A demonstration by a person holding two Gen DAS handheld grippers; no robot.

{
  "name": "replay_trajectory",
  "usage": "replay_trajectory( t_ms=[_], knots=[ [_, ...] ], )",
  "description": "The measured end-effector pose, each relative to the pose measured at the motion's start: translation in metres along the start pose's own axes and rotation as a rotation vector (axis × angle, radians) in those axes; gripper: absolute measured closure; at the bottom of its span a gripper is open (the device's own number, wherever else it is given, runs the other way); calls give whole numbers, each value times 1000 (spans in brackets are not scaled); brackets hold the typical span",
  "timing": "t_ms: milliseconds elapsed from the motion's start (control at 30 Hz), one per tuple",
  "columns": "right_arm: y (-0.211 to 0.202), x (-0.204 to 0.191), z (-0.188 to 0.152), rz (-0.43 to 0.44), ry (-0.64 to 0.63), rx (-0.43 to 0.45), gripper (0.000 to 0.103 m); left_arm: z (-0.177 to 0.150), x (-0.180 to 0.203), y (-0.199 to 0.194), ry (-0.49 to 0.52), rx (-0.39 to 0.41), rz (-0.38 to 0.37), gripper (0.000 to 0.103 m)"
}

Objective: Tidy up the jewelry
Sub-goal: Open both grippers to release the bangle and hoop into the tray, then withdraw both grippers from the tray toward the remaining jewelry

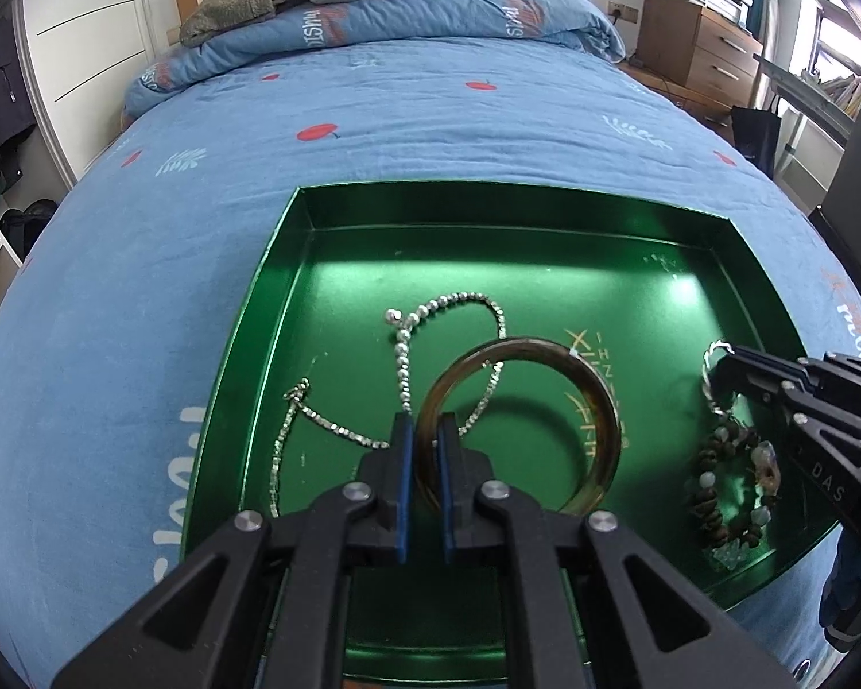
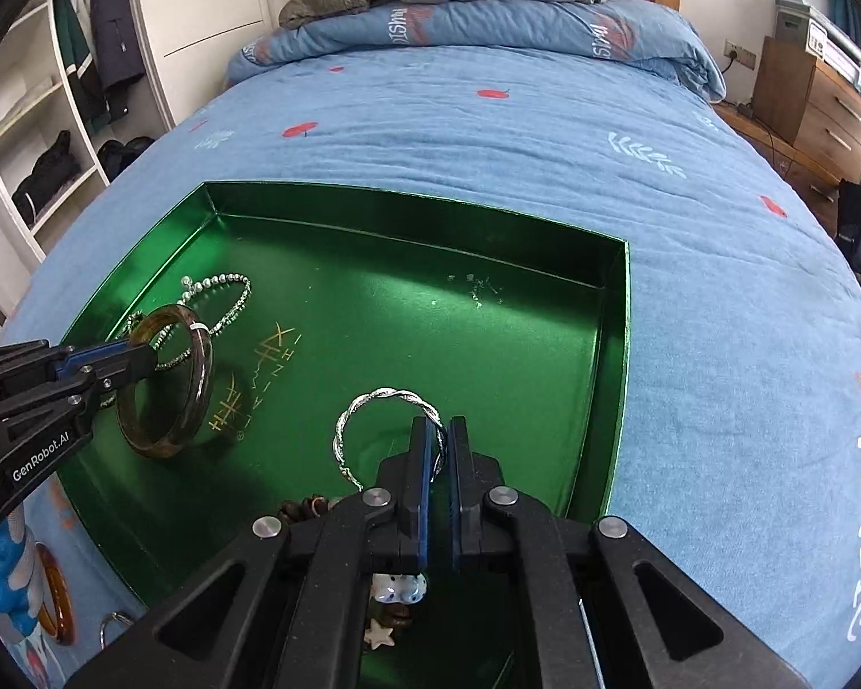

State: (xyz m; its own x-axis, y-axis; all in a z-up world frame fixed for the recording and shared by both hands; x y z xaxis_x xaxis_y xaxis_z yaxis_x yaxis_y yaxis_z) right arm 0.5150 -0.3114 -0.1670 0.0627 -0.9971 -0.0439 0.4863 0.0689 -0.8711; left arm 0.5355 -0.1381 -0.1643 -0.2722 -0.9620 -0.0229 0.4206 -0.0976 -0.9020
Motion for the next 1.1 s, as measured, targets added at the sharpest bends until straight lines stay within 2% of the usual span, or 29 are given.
replay_trajectory(
  t_ms=[67,100,133,200,300,400,467,633,700,833,1100],
  knots=[
    [-1,-1,-1,-2,-5,1,95,1,-1,0,-13,-3,-11,94],
    [-2,-1,-1,4,-5,0,87,1,-1,-1,-21,-4,-20,94],
    [-3,-1,-2,8,-5,-1,74,1,-1,-1,-27,-6,-35,94],
    [-5,-1,-3,-4,-7,-2,65,1,-3,-2,-38,-13,-55,92],
    [-17,-2,-5,-7,-8,11,65,1,-6,-15,-40,3,-62,85],
    [-42,-3,-8,-18,-7,45,65,-3,-14,-46,-50,38,-69,78],
    [-67,-1,-11,-21,-3,77,65,-5,-21,-74,-59,70,-62,74],
    [-147,0,-29,-24,7,180,64,-24,-42,-154,-93,156,-59,73],
    [-180,-1,-41,-16,14,224,63,-39,-46,-183,-99,182,-68,73],
    [-240,-9,-76,-8,18,295,61,-80,-46,-232,-75,224,-23,73],
    [-325,-38,-152,6,-9,382,61,-171,-44,-299,-82,251,-11,73]
  ],
)
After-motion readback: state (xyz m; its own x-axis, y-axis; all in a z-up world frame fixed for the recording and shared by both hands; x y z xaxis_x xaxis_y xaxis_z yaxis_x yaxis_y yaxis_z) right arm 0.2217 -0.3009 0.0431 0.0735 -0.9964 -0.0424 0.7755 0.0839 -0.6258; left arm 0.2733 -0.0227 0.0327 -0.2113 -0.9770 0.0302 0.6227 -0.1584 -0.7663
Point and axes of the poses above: each gripper's, at about its wrist camera, not at the fingertips, and y roughly the way its jaws point, x to its right, z to its top, the point moved 4 cm from there along y, roughly the way its jaws point, and after that the axes turned 9 degrees about -x, right-handed, at the moved point
